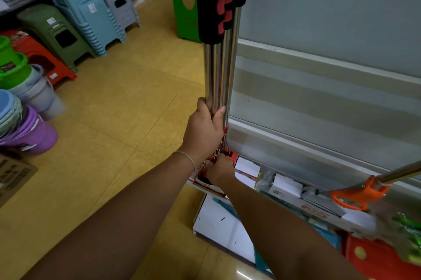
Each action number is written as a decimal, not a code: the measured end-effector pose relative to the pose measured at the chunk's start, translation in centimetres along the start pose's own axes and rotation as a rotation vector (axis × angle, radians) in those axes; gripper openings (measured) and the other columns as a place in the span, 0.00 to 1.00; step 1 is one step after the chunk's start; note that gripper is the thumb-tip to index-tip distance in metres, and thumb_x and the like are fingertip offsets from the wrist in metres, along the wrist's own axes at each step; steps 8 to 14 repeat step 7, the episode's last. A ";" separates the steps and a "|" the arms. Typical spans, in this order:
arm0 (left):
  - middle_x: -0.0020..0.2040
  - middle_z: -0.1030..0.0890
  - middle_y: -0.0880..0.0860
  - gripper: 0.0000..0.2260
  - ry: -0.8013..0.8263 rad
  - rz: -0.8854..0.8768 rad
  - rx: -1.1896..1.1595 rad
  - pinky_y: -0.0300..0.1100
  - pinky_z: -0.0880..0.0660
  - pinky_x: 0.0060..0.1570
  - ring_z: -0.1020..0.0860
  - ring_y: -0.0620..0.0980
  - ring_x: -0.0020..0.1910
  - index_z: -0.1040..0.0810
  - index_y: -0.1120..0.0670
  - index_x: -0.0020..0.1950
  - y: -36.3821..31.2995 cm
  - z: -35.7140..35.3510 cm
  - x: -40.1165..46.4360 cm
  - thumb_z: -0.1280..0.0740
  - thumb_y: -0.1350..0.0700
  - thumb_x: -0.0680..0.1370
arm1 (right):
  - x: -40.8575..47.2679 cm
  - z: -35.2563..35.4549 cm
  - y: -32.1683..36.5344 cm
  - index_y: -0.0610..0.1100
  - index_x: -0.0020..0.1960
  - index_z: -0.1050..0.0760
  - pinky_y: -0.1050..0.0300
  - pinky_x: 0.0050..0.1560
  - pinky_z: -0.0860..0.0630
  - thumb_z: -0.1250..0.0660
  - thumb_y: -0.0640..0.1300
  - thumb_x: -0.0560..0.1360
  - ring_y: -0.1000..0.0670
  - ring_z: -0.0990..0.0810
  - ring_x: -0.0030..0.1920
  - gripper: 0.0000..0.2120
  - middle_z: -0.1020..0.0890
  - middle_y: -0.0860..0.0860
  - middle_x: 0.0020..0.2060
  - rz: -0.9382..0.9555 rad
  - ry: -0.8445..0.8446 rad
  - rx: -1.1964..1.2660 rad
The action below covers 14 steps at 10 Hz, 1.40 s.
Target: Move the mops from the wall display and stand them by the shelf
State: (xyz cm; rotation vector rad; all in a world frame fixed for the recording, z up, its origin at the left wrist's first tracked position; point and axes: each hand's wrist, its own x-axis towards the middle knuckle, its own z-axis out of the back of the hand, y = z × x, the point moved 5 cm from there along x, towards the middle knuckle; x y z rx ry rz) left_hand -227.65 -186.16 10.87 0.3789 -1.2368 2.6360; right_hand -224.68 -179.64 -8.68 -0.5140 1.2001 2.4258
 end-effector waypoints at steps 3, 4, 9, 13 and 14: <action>0.38 0.26 0.50 0.15 0.314 0.142 0.190 0.42 0.36 0.29 0.28 0.50 0.34 0.34 0.57 0.58 -0.3 1.9 0.2 0.42 0.46 0.81 | -3.5 4.3 1.7 0.40 0.53 0.23 0.53 0.47 0.23 0.41 0.48 0.80 0.44 0.19 0.48 0.13 0.18 0.43 0.46 0.058 -0.042 -0.121; 0.48 0.21 0.58 0.17 0.371 0.155 0.255 0.44 0.33 0.37 0.26 0.56 0.41 0.34 0.59 0.62 -0.8 3.0 0.1 0.42 0.47 0.82 | -5.1 6.7 3.6 0.42 0.50 0.24 0.56 0.45 0.28 0.41 0.48 0.81 0.42 0.20 0.50 0.12 0.18 0.42 0.47 0.111 -0.092 -0.141; 0.64 0.26 0.63 0.22 0.362 0.194 0.142 0.44 0.32 0.47 0.26 0.61 0.60 0.36 0.62 0.70 -3.5 8.8 0.4 0.44 0.47 0.83 | -12.2 13.8 9.5 0.41 0.55 0.23 0.57 0.48 0.28 0.39 0.52 0.81 0.44 0.21 0.50 0.15 0.17 0.44 0.50 0.227 -0.315 -0.084; 0.64 0.26 0.63 0.22 0.362 0.194 0.142 0.44 0.32 0.47 0.26 0.61 0.60 0.36 0.62 0.70 -3.5 8.8 0.4 0.44 0.47 0.83 | -12.2 13.8 9.5 0.41 0.55 0.23 0.57 0.48 0.28 0.39 0.52 0.81 0.44 0.21 0.50 0.15 0.17 0.44 0.50 0.227 -0.315 -0.084; 0.64 0.26 0.63 0.22 0.362 0.194 0.142 0.44 0.32 0.47 0.26 0.61 0.60 0.36 0.62 0.70 -3.5 8.8 0.4 0.44 0.47 0.83 | -12.2 13.8 9.5 0.41 0.55 0.23 0.57 0.48 0.28 0.39 0.52 0.81 0.44 0.21 0.50 0.15 0.17 0.44 0.50 0.227 -0.315 -0.084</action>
